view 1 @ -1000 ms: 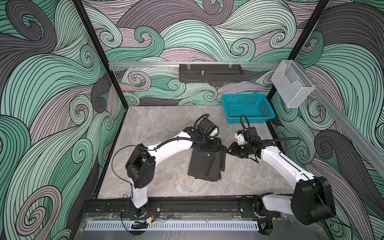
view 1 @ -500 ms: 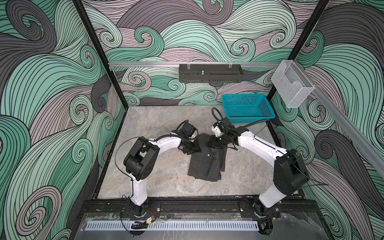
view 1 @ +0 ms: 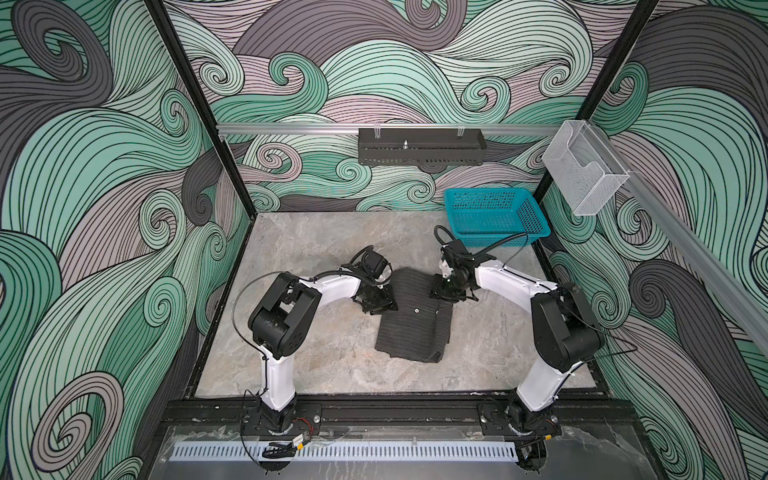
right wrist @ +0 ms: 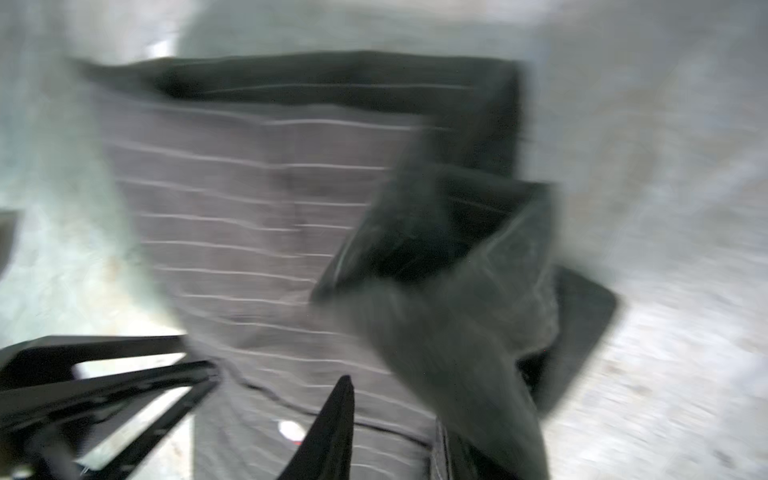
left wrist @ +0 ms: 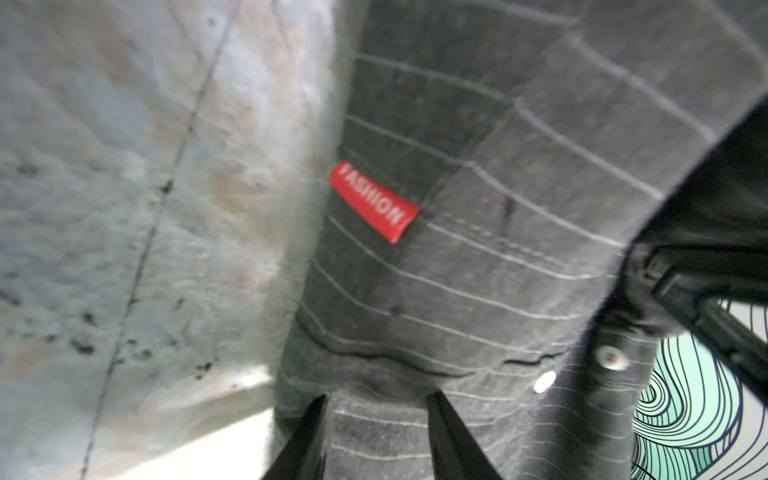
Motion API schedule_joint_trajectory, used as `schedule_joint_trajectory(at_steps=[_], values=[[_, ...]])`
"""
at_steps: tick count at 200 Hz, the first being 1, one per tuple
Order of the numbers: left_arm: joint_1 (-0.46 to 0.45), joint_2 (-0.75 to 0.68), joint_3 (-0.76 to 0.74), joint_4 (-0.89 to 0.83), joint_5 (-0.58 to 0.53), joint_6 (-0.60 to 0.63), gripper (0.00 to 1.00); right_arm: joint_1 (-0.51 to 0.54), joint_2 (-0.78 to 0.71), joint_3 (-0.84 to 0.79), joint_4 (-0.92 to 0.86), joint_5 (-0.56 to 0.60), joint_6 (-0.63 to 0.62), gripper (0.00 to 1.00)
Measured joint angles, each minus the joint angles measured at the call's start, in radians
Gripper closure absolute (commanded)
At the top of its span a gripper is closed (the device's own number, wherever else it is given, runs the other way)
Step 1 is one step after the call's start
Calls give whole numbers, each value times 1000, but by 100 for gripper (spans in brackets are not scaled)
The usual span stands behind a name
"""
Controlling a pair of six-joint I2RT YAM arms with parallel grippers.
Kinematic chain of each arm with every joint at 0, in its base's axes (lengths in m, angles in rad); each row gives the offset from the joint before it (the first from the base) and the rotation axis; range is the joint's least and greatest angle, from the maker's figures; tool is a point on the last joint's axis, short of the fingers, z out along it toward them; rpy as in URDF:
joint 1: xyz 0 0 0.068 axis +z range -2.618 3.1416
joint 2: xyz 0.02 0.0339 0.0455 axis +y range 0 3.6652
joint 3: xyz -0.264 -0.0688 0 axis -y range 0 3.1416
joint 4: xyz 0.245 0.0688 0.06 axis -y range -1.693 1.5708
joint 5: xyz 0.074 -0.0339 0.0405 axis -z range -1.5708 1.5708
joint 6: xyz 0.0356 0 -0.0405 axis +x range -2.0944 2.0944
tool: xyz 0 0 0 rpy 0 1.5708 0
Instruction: Fold and stack the long sleeve shirts
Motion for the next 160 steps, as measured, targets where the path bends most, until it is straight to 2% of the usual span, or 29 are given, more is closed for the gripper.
schedule_joint_trajectory(at_steps=[17,45,79,99,123,160], values=[[5,0,-6,0,1,1,57,-33,-16,-37,-1,2,-11,63],[6,-12,-13,0,3,2,54,-23,-73,-84,0,-33,-35,61],[8,-89,-19,-16,4,4,52,14,-253,-146,3,-107,-28,60],[8,-109,37,-28,15,6,52,42,-337,-209,40,-162,2,61],[3,-47,173,-18,48,5,52,69,-346,-312,98,-221,38,63],[-3,168,357,18,103,-3,54,71,-286,-430,161,-264,53,64]])
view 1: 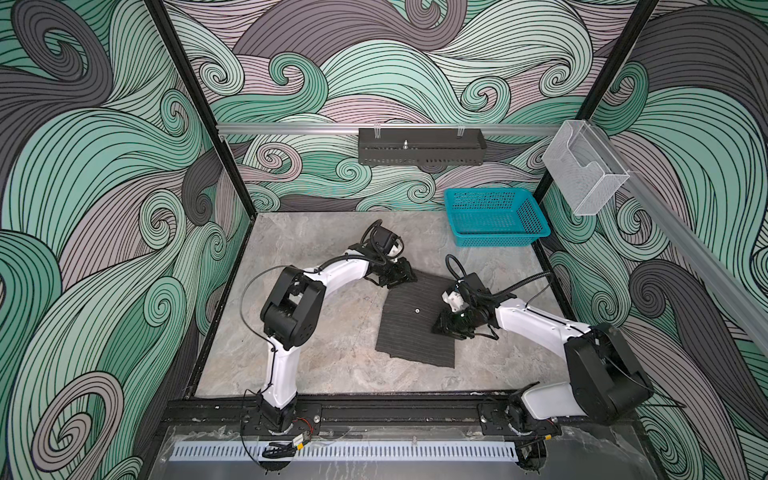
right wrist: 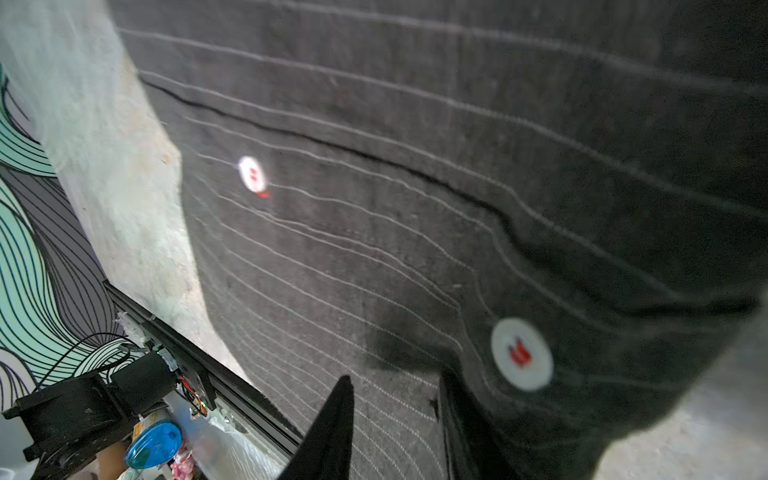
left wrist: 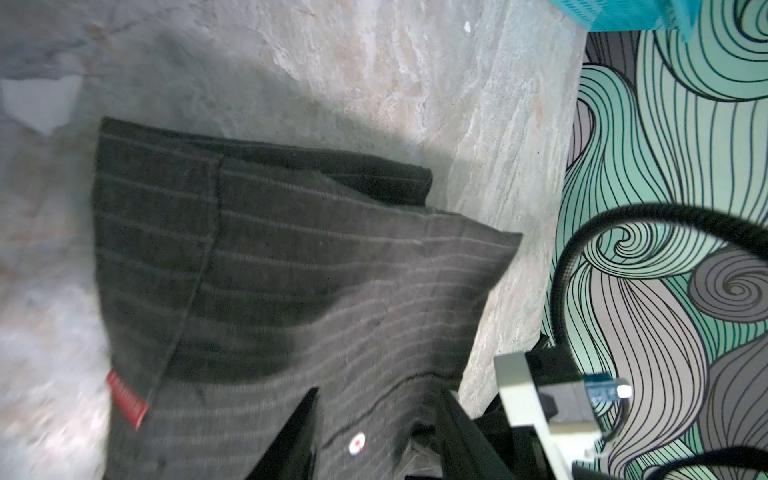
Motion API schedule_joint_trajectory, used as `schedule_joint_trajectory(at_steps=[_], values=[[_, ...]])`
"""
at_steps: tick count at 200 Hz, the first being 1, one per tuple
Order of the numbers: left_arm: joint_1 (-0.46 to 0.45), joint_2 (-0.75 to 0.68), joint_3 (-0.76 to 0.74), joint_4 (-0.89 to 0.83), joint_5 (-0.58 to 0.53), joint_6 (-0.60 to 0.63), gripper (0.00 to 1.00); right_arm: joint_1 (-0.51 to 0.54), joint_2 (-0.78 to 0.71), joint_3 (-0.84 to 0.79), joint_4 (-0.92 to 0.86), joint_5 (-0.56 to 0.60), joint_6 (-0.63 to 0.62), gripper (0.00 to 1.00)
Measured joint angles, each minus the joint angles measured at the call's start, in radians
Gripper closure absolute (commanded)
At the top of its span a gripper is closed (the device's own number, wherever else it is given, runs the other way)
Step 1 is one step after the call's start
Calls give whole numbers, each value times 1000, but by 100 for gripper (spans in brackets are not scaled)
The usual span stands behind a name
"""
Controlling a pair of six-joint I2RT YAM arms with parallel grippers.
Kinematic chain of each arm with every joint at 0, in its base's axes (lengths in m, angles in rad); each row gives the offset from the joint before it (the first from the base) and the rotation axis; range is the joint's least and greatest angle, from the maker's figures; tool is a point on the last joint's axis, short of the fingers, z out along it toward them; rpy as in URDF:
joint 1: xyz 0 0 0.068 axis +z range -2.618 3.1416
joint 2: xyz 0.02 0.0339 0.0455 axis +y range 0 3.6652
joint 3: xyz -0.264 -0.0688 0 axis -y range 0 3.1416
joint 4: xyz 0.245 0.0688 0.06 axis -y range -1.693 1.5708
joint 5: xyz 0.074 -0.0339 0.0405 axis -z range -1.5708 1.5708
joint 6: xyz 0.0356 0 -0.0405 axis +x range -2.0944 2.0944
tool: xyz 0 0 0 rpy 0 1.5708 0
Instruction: Fold and stack the long sleeve shirts
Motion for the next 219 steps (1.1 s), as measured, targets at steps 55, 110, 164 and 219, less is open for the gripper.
schedule_joint_trajectory(at_steps=[55,110,164,219], values=[[37,182,135,-56,25,-5,60,-1,14,-33,63,-19,-11,61],[138,11,-79,-83,-29,6,54,19,-141,-36,-47,26,-27,59],[137,-296,-343,-84,-77,4,50,79,-102,-36,-71,39,-23,60],[123,-255,-406,-42,-81,4,51,73,108,76,-66,57,-43,64]])
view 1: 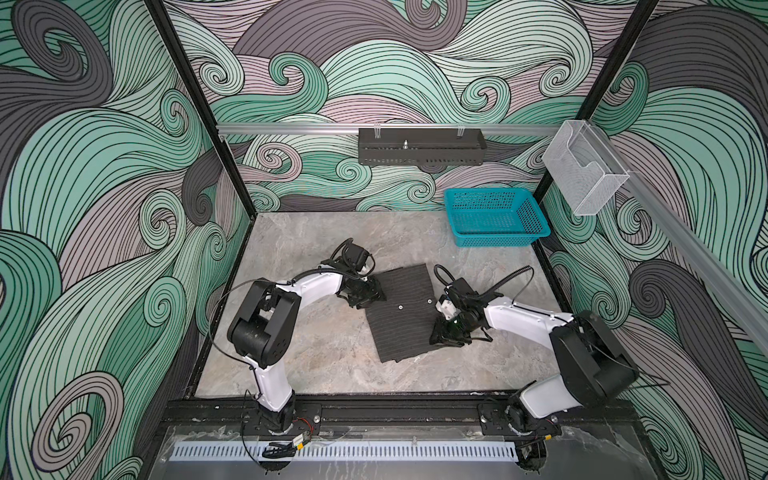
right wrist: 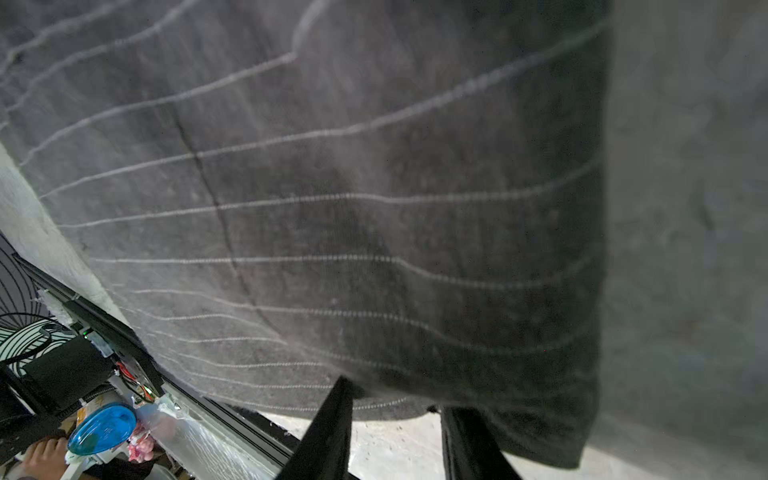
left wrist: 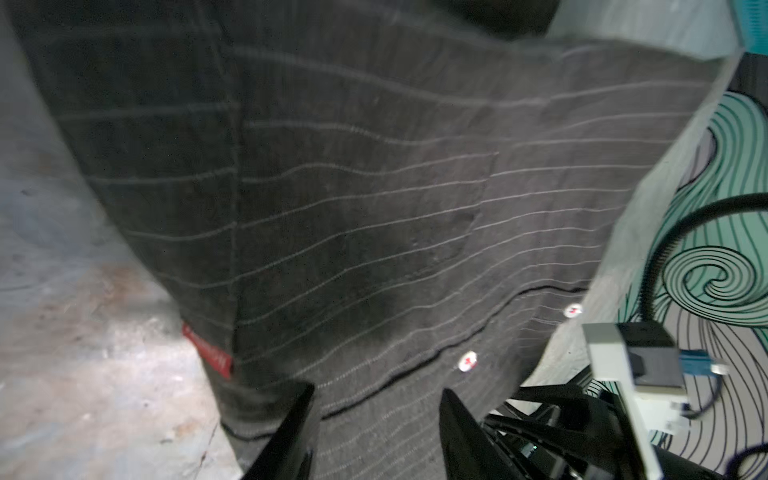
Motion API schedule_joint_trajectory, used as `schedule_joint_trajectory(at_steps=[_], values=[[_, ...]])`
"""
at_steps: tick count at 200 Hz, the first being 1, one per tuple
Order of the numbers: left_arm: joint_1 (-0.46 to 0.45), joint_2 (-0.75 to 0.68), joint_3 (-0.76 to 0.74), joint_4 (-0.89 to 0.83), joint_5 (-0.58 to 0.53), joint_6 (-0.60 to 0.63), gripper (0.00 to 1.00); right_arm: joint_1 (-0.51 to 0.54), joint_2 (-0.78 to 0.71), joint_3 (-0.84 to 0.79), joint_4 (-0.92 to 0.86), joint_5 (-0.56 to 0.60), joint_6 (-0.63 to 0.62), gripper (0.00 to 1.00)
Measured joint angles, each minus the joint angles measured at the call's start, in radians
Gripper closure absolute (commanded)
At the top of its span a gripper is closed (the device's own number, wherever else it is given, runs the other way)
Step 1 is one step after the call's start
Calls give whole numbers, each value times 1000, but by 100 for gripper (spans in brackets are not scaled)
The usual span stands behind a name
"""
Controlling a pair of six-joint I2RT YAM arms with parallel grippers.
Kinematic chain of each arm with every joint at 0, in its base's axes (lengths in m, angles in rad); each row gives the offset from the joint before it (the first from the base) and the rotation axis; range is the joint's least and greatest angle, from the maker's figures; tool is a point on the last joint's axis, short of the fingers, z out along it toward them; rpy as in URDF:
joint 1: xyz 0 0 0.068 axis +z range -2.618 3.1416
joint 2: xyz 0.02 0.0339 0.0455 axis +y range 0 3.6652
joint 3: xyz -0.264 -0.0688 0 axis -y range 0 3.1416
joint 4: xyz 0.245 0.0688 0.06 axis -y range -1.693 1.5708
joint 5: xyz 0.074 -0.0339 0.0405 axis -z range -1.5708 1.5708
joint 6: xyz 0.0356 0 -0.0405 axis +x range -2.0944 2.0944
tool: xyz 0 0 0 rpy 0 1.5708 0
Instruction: Fold and stack the long sleeve shirts
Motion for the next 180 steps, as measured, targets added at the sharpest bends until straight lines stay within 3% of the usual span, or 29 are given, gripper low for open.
schedule_joint_trajectory(at_steps=[48,105,153,180], values=[[106,87,57,-11,-16,23,52,11,187,206,26,1,-23,64],[213,56,68,-94,-99,78,48,54,311,432,0,1,-33,64],[254,-193,34,-209,-168,125,40,53,297,590,-40,5,-55,65],[192,-452,42,-224,-235,204,31,60,113,521,-37,53,-84,62]])
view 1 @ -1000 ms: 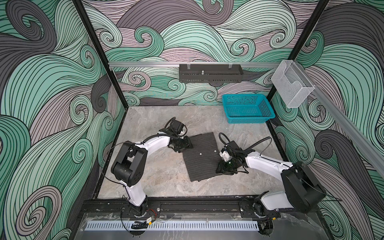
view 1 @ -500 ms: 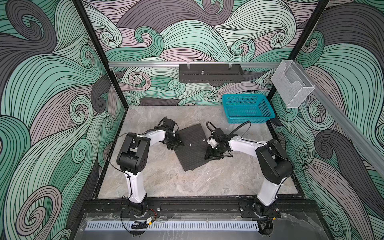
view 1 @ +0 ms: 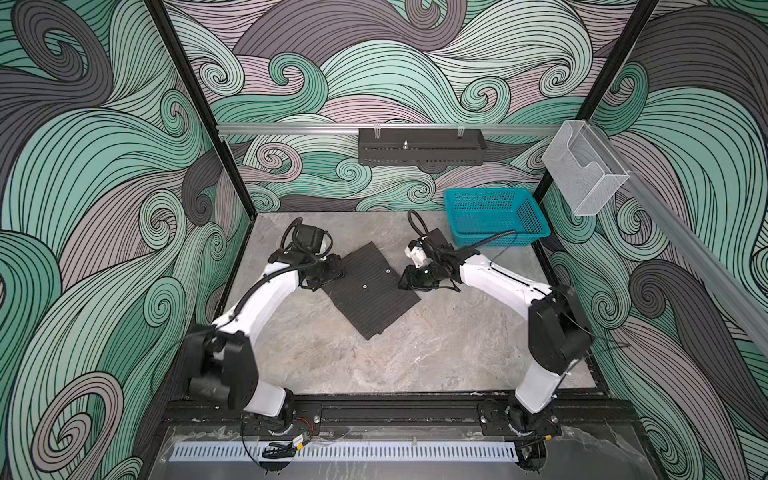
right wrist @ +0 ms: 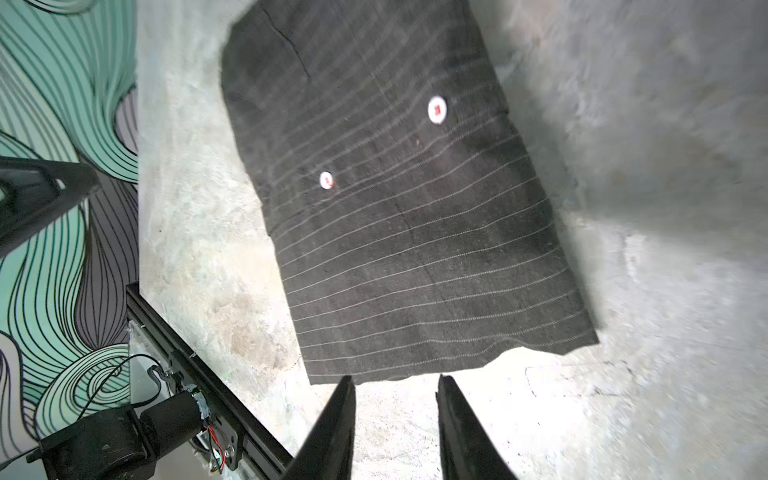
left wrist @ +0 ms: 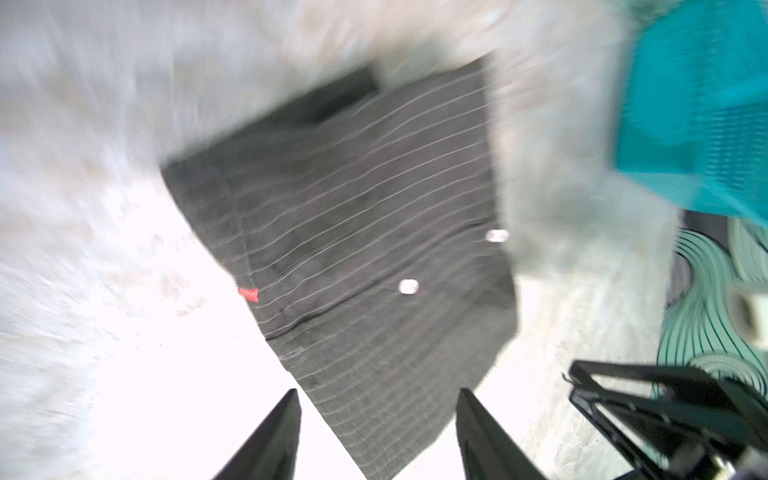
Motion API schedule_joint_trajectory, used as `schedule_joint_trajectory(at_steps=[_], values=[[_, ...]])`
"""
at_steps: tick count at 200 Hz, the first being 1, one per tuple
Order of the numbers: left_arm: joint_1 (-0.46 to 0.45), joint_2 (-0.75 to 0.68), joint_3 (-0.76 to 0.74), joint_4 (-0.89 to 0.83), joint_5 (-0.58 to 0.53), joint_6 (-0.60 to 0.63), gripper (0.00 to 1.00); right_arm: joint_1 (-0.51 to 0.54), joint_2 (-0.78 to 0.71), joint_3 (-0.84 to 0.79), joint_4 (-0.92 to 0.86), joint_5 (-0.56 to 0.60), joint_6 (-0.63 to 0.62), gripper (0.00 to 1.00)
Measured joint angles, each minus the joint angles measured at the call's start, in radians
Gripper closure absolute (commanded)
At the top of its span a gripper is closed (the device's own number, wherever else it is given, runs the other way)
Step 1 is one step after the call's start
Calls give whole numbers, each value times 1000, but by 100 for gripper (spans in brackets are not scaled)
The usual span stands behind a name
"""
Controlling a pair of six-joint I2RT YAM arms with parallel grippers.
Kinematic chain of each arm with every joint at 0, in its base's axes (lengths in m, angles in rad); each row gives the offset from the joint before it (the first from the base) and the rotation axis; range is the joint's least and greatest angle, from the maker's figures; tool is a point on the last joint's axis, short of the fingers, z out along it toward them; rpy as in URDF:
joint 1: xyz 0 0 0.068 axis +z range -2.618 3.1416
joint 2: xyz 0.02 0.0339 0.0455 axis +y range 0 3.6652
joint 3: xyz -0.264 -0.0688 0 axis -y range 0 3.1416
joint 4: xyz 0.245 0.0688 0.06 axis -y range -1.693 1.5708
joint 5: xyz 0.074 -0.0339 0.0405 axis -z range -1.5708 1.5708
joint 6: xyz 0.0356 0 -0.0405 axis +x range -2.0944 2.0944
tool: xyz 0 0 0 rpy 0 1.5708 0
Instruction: Fold and stack the long sleeve shirts
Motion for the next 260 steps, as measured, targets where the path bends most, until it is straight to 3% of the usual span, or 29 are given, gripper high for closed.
schedule_joint_trajectory(at_steps=[21,31,41,52,76,109,133,179,260], values=[[-124,-139,14,-13,-87,73,18,5,-275,-185,98,53,-21,60],[-190,-172,14,-20,-132,101,13,3,-395,-285,169,62,-27,65],[-251,-184,9,-26,-175,128,2,-5,-498,-396,247,74,-25,65],[-317,-183,-7,-27,-221,155,1,-26,-579,-506,314,77,-10,57],[-448,-135,-53,-30,-326,196,1,-93,-663,-666,356,78,22,55],[-627,43,-65,-55,-460,221,1,-111,-755,-684,303,81,18,55],[-706,222,-25,-91,-536,221,1,-112,-860,-690,269,87,11,55],[-737,444,45,-114,-639,230,2,-126,-983,-711,163,110,-16,55],[-615,623,212,-143,-624,317,1,-144,-1040,-716,86,124,-58,54]])
